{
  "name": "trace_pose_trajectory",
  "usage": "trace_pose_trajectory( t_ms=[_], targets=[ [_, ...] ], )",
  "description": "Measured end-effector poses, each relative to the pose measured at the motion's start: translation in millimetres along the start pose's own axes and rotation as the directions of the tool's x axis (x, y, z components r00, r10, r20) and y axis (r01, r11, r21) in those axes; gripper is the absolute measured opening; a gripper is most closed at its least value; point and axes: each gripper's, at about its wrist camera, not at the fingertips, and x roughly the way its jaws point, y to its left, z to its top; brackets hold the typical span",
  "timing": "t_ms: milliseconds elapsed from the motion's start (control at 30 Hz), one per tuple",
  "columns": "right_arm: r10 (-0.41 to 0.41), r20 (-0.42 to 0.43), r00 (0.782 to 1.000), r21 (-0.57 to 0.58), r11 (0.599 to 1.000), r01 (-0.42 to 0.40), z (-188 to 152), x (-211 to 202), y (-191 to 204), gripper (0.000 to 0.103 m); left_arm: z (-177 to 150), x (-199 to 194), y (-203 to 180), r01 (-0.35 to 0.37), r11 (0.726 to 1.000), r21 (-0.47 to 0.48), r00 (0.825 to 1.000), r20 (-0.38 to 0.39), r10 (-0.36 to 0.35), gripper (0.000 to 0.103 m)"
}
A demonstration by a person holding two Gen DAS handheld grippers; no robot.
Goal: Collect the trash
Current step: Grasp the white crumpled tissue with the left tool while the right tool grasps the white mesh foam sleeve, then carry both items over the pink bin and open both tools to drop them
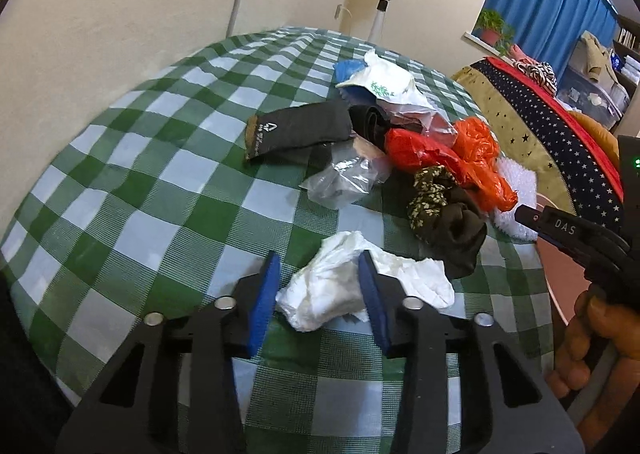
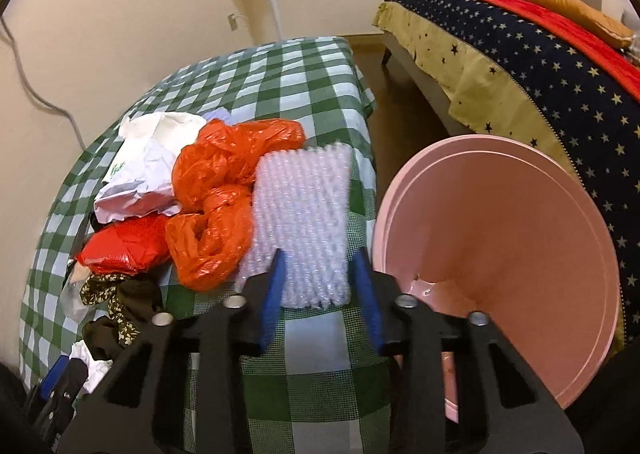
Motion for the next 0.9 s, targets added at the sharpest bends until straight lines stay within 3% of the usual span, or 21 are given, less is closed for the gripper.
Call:
trace_pose_trajectory(
  t_ms=[67,133,167,333,900],
  targets=[
    [0.016,0.002,1.0,-0.007,1.0,-0.016,-0.5,-1.8,0.5,0.013,-0.3,0.1,-3.2,0.002,1.0,0.009,1.0,0.0,-0.002,0.03],
    [0.023,0.012,1.0,-0.013,1.0,-0.023,-1.1,-7.1,0.8,0.011,-0.6,0.7,-4.4,0.015,1.0,0.014,1.0,-0.001,-0.015,0.027],
    [0.026,0.016,1.0,-0.013,1.0,-0.026,-0.9,-9.1,0.8,0.01,-0.6,0.8,-4.9,0.019,1.0,0.017,1.0,-0.002,-0.019,0.02],
    [0.03,0.057,0.998,-0.014,0.999,-0.029,0.0,-25.9,-1.5,0.009,-0.1,-1.5,-10.5,0.039,0.998,0.05,0.999,0.002,-0.039,0.014],
    [-0.065,0.202,0.977,0.016,0.998,0.064,-11.1,-102.5,-32.9,0.009,2.4,-43.3,-32.5,0.113,0.985,0.131,0.986,0.109,-0.128,0.014]
  ],
)
